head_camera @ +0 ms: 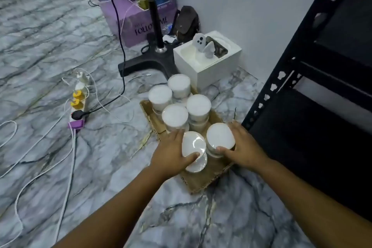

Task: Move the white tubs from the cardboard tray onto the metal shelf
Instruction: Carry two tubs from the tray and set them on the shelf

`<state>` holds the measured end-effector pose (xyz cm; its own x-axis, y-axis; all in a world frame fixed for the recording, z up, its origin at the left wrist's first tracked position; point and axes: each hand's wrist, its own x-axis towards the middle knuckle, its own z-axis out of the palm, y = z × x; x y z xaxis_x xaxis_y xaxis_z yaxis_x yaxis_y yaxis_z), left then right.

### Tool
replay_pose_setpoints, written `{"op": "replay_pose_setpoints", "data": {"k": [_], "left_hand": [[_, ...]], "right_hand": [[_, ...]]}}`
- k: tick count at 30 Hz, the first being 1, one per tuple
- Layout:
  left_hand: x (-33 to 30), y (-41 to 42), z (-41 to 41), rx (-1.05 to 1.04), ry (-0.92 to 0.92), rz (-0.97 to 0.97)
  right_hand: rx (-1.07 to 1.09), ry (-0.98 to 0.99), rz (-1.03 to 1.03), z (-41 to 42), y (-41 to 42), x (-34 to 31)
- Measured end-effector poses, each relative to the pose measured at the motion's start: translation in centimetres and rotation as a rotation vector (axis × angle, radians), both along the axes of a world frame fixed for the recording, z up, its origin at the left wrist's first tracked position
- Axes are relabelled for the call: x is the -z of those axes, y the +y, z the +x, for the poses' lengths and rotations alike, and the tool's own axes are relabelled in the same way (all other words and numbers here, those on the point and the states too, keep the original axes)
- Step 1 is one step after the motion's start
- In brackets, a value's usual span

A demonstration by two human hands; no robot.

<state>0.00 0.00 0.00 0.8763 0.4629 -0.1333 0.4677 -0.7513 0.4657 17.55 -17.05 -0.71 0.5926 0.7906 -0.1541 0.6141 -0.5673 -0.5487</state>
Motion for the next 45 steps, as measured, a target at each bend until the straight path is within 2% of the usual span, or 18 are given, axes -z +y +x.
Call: {"op": "replay_pose_setpoints", "data": {"k": [8,13,18,25,31,45], "left_hand": [[5.3,-1.5,-0.2,-0.132,-0.342,-0.297],[6.8,-2.1,-0.6,-0.228,-0.431,-0.500],[7.6,-1.8,-0.5,-0.281,-0.424,-0.648],[8.0,-1.5,-0.2,-0.255,-0.405,-0.685],[7.5,-1.5,-0.1,-0.275,-0.483,-0.690],[4.9,-2.1,-0.4,-0.225,-0.531,-0.751]], "right_hand": [[0.192,0.232,0.310,-0.7,0.5,3.8],[0.279,0.332,0.366,-1.0,0.7,4.7],[0.320,0.482,0.391,-1.2,0.2,6.1],[0.306,0.483,0.446,-1.3,0.3,6.6],[0.295,0.476,0.510,-1.4,-0.1,6.2],[0.217,0.587,0.709,-1.9,-0.3,3.7]]}}
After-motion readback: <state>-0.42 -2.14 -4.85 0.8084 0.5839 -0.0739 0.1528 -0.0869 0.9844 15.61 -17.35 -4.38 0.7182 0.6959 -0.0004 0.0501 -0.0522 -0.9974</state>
